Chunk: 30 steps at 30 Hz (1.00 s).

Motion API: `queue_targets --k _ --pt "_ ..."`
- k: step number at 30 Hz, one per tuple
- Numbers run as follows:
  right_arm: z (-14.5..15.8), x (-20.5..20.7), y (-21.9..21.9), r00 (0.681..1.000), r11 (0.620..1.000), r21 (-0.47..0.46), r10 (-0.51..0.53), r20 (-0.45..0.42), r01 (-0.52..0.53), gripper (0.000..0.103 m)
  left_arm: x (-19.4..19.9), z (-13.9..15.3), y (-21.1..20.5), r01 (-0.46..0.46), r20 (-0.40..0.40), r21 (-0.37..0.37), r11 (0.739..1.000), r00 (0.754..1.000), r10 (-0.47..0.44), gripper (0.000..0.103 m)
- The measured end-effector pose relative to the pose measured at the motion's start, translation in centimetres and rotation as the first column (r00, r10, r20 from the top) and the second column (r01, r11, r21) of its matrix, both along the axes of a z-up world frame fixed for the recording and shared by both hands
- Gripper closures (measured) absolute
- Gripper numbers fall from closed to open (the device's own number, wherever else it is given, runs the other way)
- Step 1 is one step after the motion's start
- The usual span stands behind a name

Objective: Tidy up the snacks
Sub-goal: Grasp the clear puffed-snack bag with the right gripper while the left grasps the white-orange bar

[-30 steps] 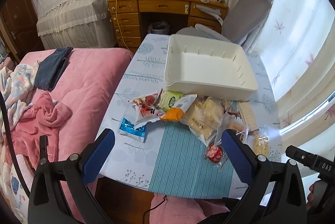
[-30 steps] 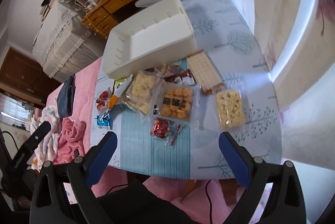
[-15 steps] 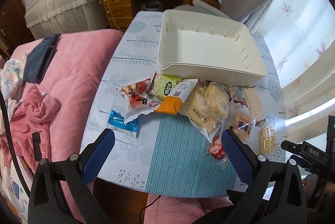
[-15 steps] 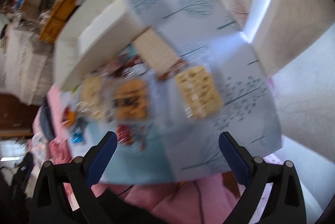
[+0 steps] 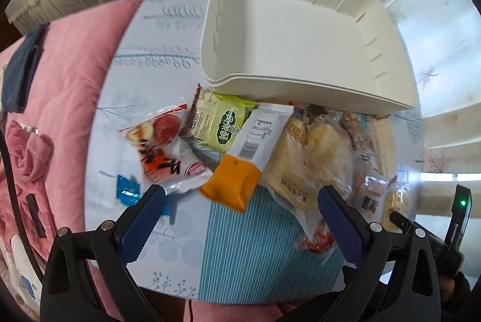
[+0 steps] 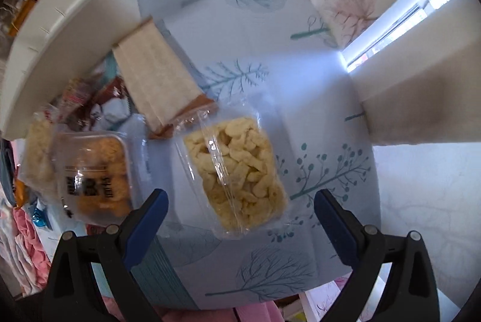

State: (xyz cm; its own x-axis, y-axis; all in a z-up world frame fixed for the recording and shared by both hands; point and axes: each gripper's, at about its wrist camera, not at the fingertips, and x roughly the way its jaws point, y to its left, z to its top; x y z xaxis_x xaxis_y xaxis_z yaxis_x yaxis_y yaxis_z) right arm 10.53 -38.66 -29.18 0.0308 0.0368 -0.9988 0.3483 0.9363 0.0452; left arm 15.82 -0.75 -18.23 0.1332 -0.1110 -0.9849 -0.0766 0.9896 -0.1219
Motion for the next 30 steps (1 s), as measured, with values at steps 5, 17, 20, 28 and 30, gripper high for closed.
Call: queue_targets --k 5,17,20,28,30 --pt "-1.5 1.8 0.6 0.998 0.998 -0.016 0.065 -0.024 -0.065 0.005 2.4 -3.5 -0.1 -0.016 -0.093 -0.019 1.0 0.996 0.014 0.01" --pt "-4.0 5.1 1.8 0.992 0.995 -0.035 0.092 -0.083 -0.095 0.006 5.9 -9.1 -0.6 -0.02 -0.242 -0.081 0.997 0.97 0.0 0.037" --pt "-4.3 5.7 1.7 0.993 0.995 -0.023 0.09 -0.078 -0.093 0.014 6.2 -9.7 -0.9 -0.015 -0.251 -0.099 0.995 0.968 -0.01 0.043" --pt "-3.8 5.5 1.7 0.995 0.996 -0.021 0.088 -0.056 -0.089 0.032 6.8 -9.8 -0.8 -0.023 -0.262 -0.14 0.99 0.965 -0.015 0.055" --pt "-3.5 5.4 1.9 0.995 0.996 -0.025 0.089 -0.05 -0.091 0.036 6.3 -9.5 -0.4 -0.023 -0.256 -0.148 0.989 0.966 -0.016 0.059"
